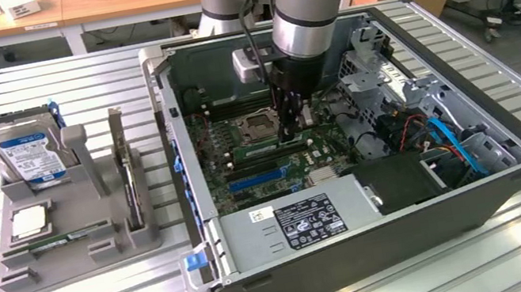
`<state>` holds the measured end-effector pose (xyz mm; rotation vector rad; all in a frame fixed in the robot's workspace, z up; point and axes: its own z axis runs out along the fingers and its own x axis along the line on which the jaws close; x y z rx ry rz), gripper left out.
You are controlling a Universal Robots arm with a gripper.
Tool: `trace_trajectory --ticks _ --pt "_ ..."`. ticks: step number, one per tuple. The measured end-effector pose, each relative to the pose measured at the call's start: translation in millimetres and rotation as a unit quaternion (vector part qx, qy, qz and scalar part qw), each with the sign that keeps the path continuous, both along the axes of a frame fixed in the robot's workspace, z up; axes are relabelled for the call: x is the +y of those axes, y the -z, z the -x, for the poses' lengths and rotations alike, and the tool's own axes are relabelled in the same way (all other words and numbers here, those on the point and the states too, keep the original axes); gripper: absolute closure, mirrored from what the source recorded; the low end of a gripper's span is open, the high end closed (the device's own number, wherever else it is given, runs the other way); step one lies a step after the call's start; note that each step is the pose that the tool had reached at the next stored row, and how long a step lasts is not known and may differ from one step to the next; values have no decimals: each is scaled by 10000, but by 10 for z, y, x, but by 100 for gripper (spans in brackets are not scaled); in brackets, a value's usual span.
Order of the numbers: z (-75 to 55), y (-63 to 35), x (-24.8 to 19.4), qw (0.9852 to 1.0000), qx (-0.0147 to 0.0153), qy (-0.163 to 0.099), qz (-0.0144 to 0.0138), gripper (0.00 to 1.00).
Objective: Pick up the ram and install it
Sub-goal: 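Insert the ram into the slot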
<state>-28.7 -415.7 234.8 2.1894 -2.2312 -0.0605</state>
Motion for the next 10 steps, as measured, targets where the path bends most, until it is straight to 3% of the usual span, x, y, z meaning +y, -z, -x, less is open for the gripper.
trace_trajectory --ticks 10 --pt "0 11 -5 10000 0 0 -1 89"
